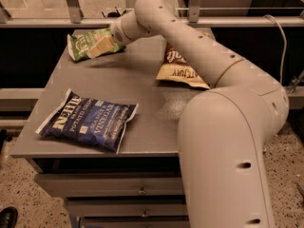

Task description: Move green jalapeno chip bag near blue chip bag

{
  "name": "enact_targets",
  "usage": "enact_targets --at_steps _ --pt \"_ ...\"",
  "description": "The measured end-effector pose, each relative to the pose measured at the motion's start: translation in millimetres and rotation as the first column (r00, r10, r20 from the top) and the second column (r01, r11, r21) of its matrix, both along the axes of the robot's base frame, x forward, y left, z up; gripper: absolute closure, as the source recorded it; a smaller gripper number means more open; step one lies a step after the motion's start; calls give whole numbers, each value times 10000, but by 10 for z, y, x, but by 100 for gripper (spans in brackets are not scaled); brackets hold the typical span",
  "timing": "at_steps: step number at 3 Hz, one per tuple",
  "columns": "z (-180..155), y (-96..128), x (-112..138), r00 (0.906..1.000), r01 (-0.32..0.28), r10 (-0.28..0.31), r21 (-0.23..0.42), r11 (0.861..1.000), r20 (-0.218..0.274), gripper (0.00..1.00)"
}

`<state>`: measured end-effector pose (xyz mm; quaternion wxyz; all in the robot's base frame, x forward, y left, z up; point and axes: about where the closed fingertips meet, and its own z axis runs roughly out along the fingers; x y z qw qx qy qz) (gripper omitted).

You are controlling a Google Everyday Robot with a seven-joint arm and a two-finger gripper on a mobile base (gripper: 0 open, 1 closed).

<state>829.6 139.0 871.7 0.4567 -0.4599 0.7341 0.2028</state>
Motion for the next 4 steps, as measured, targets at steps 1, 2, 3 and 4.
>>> enact_targets --at_steps 1,2,3,4 --pt "-72 36 133 9996 290 -289 -115 9995 69 18" --pt "-156 51 207 9986 518 -516 -210 9984 88 49" --pt "-226 52 211 9982 602 -601 -261 9978 28 72" --pt "-85 -57 135 9971 675 -668 -172 9976 373 100"
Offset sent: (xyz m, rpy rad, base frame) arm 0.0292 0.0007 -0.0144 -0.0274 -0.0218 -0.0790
